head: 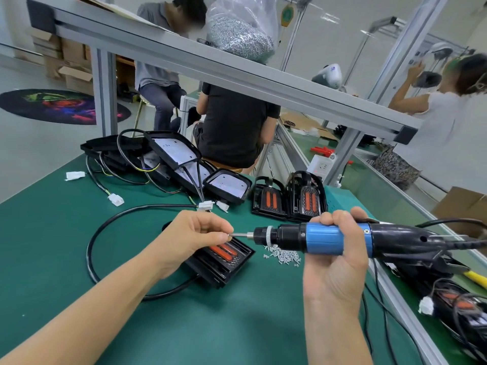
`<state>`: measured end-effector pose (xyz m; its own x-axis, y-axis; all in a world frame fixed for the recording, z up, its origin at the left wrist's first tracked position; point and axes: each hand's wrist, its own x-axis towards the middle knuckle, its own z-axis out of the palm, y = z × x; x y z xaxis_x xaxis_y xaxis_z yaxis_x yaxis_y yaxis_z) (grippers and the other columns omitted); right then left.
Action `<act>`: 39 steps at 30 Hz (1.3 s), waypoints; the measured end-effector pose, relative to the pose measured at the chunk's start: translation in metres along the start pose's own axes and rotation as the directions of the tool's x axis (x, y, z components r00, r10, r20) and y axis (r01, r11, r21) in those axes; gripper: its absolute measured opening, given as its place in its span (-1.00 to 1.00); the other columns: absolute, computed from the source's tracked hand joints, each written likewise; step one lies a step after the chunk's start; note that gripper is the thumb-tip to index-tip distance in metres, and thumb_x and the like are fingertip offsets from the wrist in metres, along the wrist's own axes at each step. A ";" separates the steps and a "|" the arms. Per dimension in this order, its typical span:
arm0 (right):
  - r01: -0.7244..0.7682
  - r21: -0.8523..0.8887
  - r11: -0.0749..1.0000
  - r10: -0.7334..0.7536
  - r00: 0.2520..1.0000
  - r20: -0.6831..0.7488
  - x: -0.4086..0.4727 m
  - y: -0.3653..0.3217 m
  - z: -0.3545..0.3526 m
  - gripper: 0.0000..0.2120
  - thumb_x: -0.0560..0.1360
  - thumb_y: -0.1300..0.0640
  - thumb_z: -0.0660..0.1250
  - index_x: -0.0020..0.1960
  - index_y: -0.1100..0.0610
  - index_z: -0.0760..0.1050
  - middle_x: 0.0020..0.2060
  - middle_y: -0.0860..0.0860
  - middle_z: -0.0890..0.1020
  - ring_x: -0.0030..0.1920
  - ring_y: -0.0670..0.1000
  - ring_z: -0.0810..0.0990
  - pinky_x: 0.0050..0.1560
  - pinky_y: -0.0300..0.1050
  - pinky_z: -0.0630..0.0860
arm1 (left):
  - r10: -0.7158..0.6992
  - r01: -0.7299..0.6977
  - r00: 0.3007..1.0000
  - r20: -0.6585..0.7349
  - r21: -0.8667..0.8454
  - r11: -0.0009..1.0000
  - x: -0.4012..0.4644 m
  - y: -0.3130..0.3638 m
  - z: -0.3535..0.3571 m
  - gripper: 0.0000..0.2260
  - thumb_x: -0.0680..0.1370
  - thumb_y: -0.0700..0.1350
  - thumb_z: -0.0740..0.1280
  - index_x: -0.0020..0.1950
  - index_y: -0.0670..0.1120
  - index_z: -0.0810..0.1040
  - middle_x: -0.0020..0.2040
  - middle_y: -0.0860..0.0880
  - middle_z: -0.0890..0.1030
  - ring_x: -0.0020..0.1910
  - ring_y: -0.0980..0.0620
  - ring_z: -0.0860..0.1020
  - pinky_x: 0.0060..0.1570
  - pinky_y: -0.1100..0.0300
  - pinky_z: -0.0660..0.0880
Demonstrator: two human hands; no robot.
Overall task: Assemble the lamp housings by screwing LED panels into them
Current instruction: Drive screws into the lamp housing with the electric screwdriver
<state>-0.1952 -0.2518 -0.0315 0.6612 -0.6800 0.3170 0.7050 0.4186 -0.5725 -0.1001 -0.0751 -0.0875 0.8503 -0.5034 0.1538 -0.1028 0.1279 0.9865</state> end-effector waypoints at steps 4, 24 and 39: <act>0.012 -0.039 0.999 -0.012 1.000 0.000 0.010 0.002 -0.005 -0.75 0.44 0.35 0.31 -0.06 0.01 0.47 -0.37 -0.07 0.51 -0.32 -0.08 0.52 -0.13 -0.20 0.54 | -0.014 0.017 1.000 -0.014 0.224 0.974 0.010 -0.001 0.000 -0.86 0.47 -0.26 0.42 -0.15 -0.03 0.71 -0.16 -0.08 0.70 -0.17 0.06 0.61 0.01 0.19 0.52; 0.022 -0.307 0.952 0.005 0.996 0.089 0.031 0.032 -0.024 -0.75 0.33 0.33 0.36 -0.11 0.04 0.46 -0.38 -0.01 0.51 -0.30 0.00 0.48 -0.20 -0.25 0.49 | 0.062 -0.057 0.998 0.017 0.692 0.720 0.019 -0.022 0.007 -0.88 0.56 -0.23 0.29 -0.17 -0.14 0.55 -0.19 -0.04 0.59 -0.18 -0.04 0.64 -0.09 0.04 0.55; 0.017 -0.407 0.913 0.018 0.996 0.082 0.035 0.037 -0.027 -0.80 0.34 0.30 0.39 -0.30 -0.01 0.53 -0.32 0.00 0.52 -0.25 -0.06 0.50 -0.18 -0.27 0.50 | 0.126 -0.082 0.992 0.027 0.887 0.454 0.040 -0.032 0.009 -0.90 0.56 -0.09 0.27 -0.11 -0.01 0.56 -0.29 0.17 0.51 -0.21 0.11 0.46 -0.21 0.20 0.31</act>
<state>-0.1525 -0.2767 -0.0621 0.6928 -0.6208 0.3671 0.5502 0.1259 -0.8255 -0.0674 -0.1071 -0.1122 0.8162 -0.5065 0.2780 -0.5743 -0.6587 0.4861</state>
